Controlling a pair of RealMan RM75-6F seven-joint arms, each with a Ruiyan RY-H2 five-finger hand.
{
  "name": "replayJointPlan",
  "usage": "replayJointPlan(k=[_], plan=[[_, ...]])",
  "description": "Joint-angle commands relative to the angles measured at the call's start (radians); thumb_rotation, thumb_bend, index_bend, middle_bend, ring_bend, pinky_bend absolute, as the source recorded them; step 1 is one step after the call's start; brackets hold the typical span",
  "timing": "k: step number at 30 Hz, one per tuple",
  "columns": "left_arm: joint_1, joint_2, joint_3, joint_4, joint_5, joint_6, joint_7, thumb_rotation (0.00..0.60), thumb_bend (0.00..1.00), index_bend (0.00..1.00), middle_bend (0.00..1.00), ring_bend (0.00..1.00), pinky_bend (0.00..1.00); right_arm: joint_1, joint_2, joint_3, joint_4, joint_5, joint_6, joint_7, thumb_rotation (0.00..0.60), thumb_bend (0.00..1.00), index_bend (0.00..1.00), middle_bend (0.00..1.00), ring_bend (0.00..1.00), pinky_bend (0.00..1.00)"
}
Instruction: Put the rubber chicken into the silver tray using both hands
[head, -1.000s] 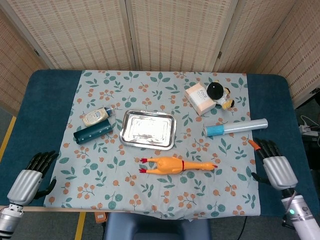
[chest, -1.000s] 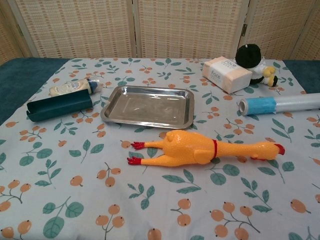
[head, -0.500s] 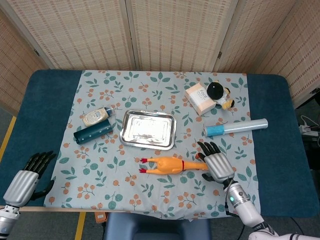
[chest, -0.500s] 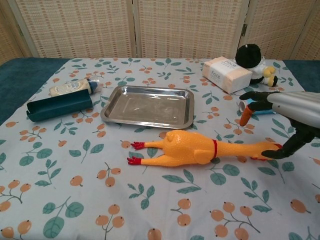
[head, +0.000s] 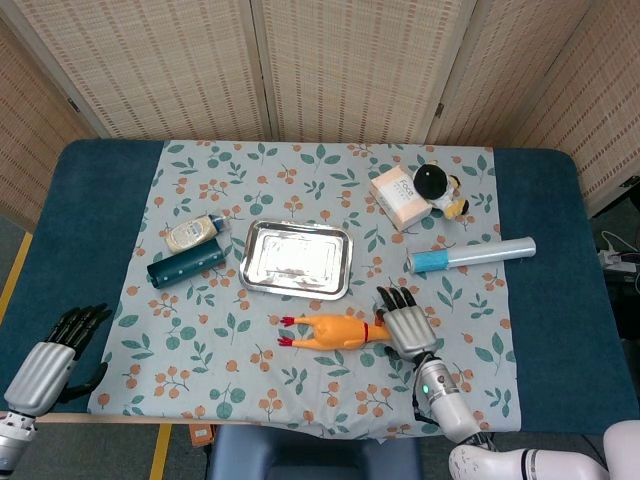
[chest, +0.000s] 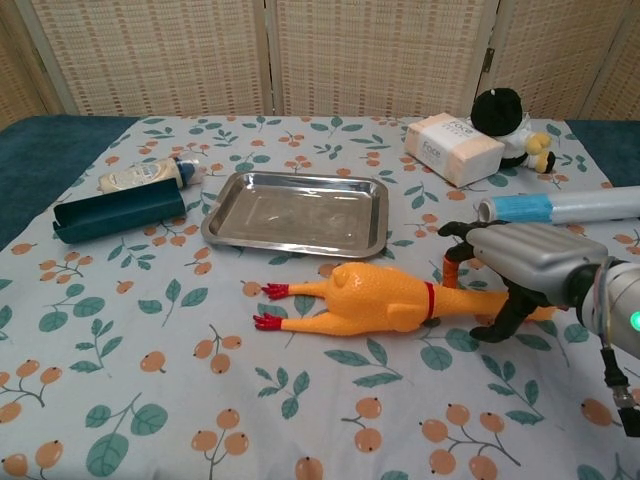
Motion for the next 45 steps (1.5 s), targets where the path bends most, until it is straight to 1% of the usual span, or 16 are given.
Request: replayJointPlan(k=[1,3,5,10,11,13,14,16,17,20,26,33,35,37,39,45], plan=[[0.000,0.001,0.001,0.004,0.000,0.002,-0.007,0.600,0.45,0.00,0.00,0.00,0.01,0.004,-0.018,-0.002,0.021,0.008,0.025,-0.012,0.600,0.18,0.54,0.06,0.00,0.08],[-0.002,0.003,0.001,0.003,0.001,0.001,-0.013,0.600,0.45,0.00,0.00,0.00,0.01,0.008,-0.027,-0.003,0.032,0.023,0.033,-0.025,0.600,0.19,0.59,0.12,0.02,0.16],[-0.003,0.004,0.003,0.002,0.003,-0.001,-0.013,0.600,0.45,0.00,0.00,0.00,0.01,0.014,-0.036,-0.006,0.043,0.036,0.042,-0.046,0.600,0.19,0.64,0.18,0.08,0.27],[-0.004,0.007,0.004,-0.001,0.004,-0.001,-0.016,0.600,0.45,0.00,0.00,0.00,0.01,0.022,-0.056,-0.015,0.062,0.049,0.059,-0.076,0.600,0.20,0.70,0.28,0.21,0.44],[-0.003,0.008,0.004,0.000,0.004,0.000,-0.017,0.600,0.45,0.00,0.00,0.00,0.01,0.022,-0.058,-0.012,0.058,0.046,0.064,-0.068,0.600,0.20,0.72,0.30,0.25,0.50],[-0.003,0.009,0.004,0.000,0.003,0.002,-0.019,0.600,0.45,0.00,0.00,0.00,0.01,0.020,-0.058,-0.003,0.050,0.019,0.077,-0.038,0.600,0.21,0.77,0.39,0.38,0.63],[-0.003,0.009,0.004,0.001,0.002,0.001,-0.020,0.600,0.45,0.00,0.00,0.00,0.01,0.017,-0.058,0.003,0.044,-0.004,0.088,-0.011,0.600,0.22,0.81,0.45,0.49,0.72],[-0.004,0.008,0.004,0.002,0.003,0.001,-0.020,0.600,0.45,0.00,0.00,0.00,0.01,0.012,-0.053,0.009,0.034,-0.039,0.104,0.026,0.600,0.25,0.86,0.53,0.62,0.84],[-0.004,0.008,0.005,0.001,0.003,0.000,-0.019,0.600,0.45,0.00,0.00,0.00,0.01,0.010,-0.050,0.013,0.031,-0.062,0.114,0.046,0.600,0.26,0.88,0.55,0.67,0.89],[-0.006,0.008,0.006,0.001,0.004,-0.003,-0.020,0.600,0.45,0.00,0.00,0.00,0.01,0.008,-0.036,0.017,0.022,-0.108,0.119,0.098,0.600,0.31,0.92,0.60,0.74,0.98],[-0.005,0.007,0.008,0.000,0.007,0.000,-0.014,0.600,0.45,0.00,0.00,0.00,0.01,0.008,-0.002,0.027,0.006,-0.168,0.105,0.193,0.600,0.38,0.94,0.68,0.85,1.00],[-0.012,-0.021,0.004,0.027,0.047,0.031,-0.023,0.600,0.45,0.00,0.00,0.00,0.05,0.017,0.051,0.054,-0.025,-0.238,0.071,0.340,0.600,0.39,0.93,0.69,0.88,1.00],[-0.024,-0.045,0.005,0.049,0.090,0.059,-0.067,0.600,0.45,0.00,0.00,0.00,0.05,0.023,0.064,0.067,-0.038,-0.244,0.059,0.376,0.600,0.39,0.93,0.69,0.88,1.00],[-0.041,-0.076,0.007,0.082,0.124,0.074,-0.133,0.600,0.44,0.00,0.00,0.00,0.05,0.033,0.077,0.078,-0.048,-0.241,0.039,0.395,0.600,0.39,0.93,0.69,0.89,1.00],[-0.073,-0.096,0.014,0.099,0.149,0.048,-0.182,0.600,0.41,0.00,0.00,0.00,0.05,0.048,0.092,0.097,-0.069,-0.212,0.005,0.415,0.600,0.39,0.93,0.69,0.89,1.00],[-0.182,-0.093,-0.003,0.025,0.169,-0.041,-0.269,0.600,0.37,0.00,0.00,0.00,0.05,0.106,0.130,0.156,-0.153,-0.104,-0.082,0.423,0.600,0.39,0.93,0.69,0.88,1.00]])
